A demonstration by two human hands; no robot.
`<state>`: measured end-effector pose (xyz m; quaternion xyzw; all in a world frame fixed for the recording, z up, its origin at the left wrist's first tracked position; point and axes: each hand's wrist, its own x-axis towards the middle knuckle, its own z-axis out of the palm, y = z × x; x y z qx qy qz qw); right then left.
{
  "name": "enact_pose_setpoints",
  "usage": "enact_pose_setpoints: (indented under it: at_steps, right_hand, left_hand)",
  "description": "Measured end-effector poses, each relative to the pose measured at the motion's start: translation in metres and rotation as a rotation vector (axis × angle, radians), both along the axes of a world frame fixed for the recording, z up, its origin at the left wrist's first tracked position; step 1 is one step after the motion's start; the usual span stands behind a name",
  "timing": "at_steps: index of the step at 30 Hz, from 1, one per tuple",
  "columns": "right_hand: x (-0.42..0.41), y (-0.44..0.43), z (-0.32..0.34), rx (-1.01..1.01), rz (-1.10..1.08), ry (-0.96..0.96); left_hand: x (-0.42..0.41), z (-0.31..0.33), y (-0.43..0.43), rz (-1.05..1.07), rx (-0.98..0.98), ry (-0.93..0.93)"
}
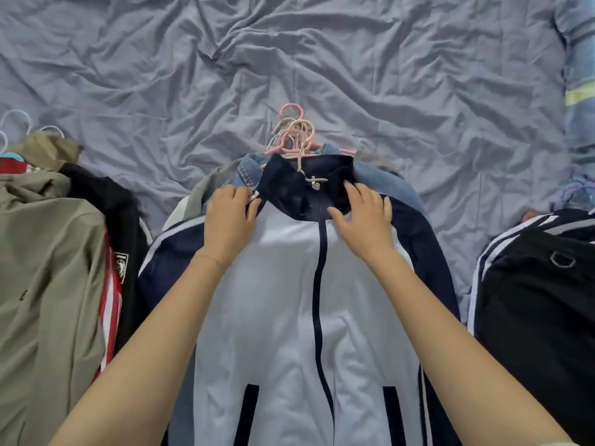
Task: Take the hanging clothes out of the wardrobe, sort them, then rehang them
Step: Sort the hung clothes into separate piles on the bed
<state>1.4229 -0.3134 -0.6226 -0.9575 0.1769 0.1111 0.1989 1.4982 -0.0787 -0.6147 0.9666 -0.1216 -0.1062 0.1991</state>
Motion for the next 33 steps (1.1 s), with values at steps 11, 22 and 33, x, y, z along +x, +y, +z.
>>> enact_pose_setpoints:
  at_steps: [11,22,33]
  right_hand:
    - [-0.048,0.016,0.088,0.219,-0.086,-0.079]
    - [-0.197,0.109,0.234,0.227,-0.298,-0.411]
    - [-0.339,0.174,0.407,0.224,-0.384,-0.594]
  left_hand:
    - [-0.086,0.088,0.042,0.1,-0.203,0.054]
    - [-0.207,0.219,0.122,0.014,-0.442,-0.121]
    - [-0.34,0.389,0.177,-0.027,-0.549,-0.296]
